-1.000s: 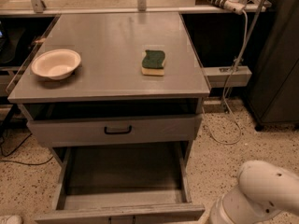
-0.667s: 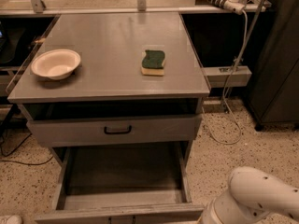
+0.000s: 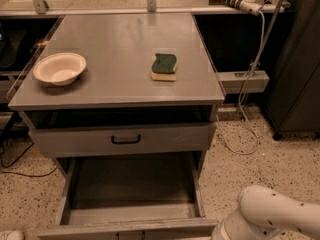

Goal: Close middle drawer

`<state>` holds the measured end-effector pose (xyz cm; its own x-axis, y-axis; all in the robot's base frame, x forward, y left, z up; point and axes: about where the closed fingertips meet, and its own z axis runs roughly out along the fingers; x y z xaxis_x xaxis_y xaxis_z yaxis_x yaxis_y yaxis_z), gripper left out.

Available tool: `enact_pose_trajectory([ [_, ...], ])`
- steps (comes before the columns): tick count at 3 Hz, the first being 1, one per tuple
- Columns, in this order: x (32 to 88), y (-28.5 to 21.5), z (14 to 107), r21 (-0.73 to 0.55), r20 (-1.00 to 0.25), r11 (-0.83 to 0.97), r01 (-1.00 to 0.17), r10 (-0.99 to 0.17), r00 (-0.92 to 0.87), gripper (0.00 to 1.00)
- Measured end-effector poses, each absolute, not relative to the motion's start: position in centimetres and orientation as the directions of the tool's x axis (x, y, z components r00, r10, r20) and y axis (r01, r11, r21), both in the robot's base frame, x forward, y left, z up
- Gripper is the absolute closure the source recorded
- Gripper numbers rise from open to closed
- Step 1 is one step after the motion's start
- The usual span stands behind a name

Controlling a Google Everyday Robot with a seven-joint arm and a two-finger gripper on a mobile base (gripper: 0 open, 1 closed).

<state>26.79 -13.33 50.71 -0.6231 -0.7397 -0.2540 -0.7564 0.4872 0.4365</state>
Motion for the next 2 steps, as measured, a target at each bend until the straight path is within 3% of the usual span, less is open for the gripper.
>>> enact_pose_trajectory([
  [1, 30.44, -13.12, 42.49, 0.45, -0.277, 0.542, -0.71, -0.67, -0.688, 1.0],
  [2, 30.35, -12.98, 42.15, 0.457, -0.277, 0.542, -0.706, -0.668, -0.691, 1.0],
])
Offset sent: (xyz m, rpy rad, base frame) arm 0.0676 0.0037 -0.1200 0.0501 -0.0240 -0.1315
